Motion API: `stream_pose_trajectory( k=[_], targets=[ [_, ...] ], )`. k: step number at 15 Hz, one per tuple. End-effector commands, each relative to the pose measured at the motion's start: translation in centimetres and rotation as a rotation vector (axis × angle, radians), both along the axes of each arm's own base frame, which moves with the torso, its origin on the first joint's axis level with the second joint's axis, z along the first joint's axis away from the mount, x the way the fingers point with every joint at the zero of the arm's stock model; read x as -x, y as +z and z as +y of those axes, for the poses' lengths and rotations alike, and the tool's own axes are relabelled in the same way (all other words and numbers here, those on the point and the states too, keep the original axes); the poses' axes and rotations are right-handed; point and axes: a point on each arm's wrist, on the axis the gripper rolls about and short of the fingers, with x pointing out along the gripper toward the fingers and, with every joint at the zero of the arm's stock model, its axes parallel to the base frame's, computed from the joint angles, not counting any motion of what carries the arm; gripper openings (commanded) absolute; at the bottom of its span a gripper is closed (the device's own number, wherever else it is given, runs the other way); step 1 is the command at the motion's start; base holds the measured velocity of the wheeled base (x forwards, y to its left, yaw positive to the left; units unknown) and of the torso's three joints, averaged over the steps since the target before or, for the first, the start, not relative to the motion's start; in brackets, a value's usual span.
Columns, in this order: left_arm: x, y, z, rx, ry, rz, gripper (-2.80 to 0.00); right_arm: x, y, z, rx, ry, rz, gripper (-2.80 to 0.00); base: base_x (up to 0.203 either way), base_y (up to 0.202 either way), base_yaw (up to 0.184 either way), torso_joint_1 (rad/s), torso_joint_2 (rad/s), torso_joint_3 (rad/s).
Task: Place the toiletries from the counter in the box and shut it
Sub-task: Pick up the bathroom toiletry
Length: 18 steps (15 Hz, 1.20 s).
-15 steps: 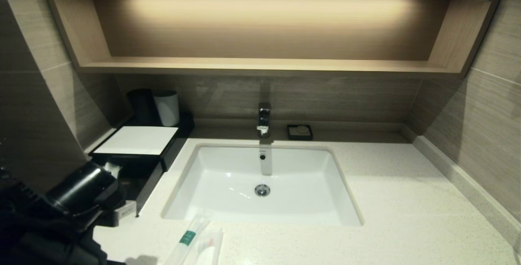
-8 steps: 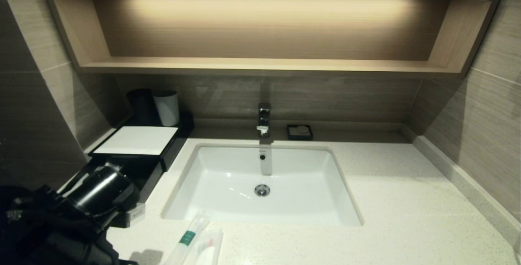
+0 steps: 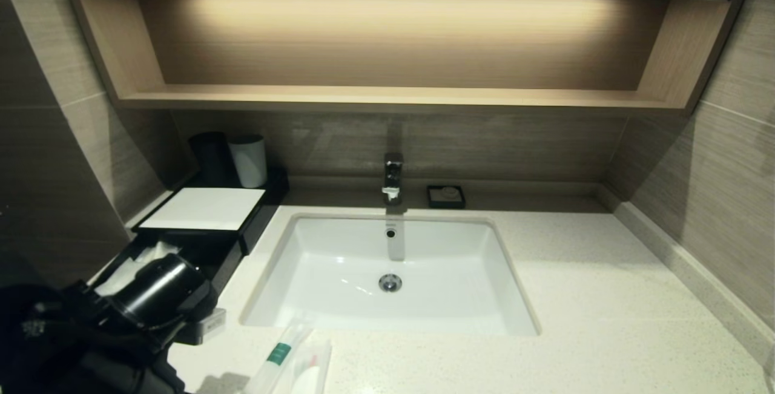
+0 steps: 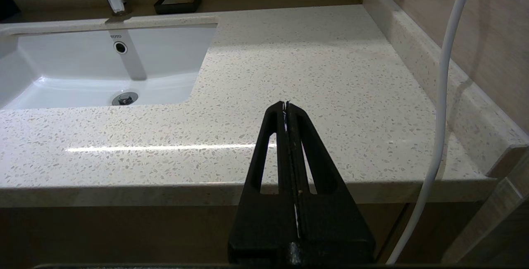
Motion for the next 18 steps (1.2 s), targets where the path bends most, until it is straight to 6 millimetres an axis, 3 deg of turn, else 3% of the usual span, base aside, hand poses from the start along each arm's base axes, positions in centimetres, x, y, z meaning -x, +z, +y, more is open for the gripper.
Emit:
stream_pose_trajectory(
  k=[1, 7, 13, 14, 15, 18],
  targets=[
    [-0.4, -0.5, -0.7, -0.002, -0.019, 0.01, 0.0, 0.0, 0.0, 0.0, 0.0, 0.0, 0.0, -2.8, 0.0, 0.0, 0.0, 0.0, 0.0, 0.0],
    [-0.2, -1.8, -0.7, -0.049, -0.033, 0.081, 0.0, 0.0, 0.0, 0.0, 0.0, 0.001, 0.0, -2.8, 0.0, 0.0, 0.0, 0.0, 0.0, 0.0],
    [-0.1, -1.7, -0.7, -0.051, -0.037, 0.085, 0.0, 0.0, 0.0, 0.0, 0.0, 0.001, 0.001, -2.8, 0.0, 0.0, 0.0, 0.0, 0.0, 0.0],
    [-0.2, -1.8, -0.7, -0.053, -0.036, 0.085, -0.65, 0.0, 0.0, 0.0, 0.0, 0.001, 0.001, -2.8, 0.0, 0.0, 0.0, 0.0, 0.0, 0.0],
    [-0.2, -1.8, -0.7, -0.052, -0.036, 0.085, -2.8, 0.0, 0.0, 0.0, 0.0, 0.001, 0.001, -2.8, 0.0, 0.0, 0.0, 0.0, 0.0, 0.0],
    [-0.2, -1.7, -0.7, -0.052, -0.036, 0.083, -2.8, 0.0, 0.0, 0.0, 0.0, 0.0, 0.001, -2.8, 0.0, 0.0, 0.0, 0.0, 0.0, 0.0]
  ],
)
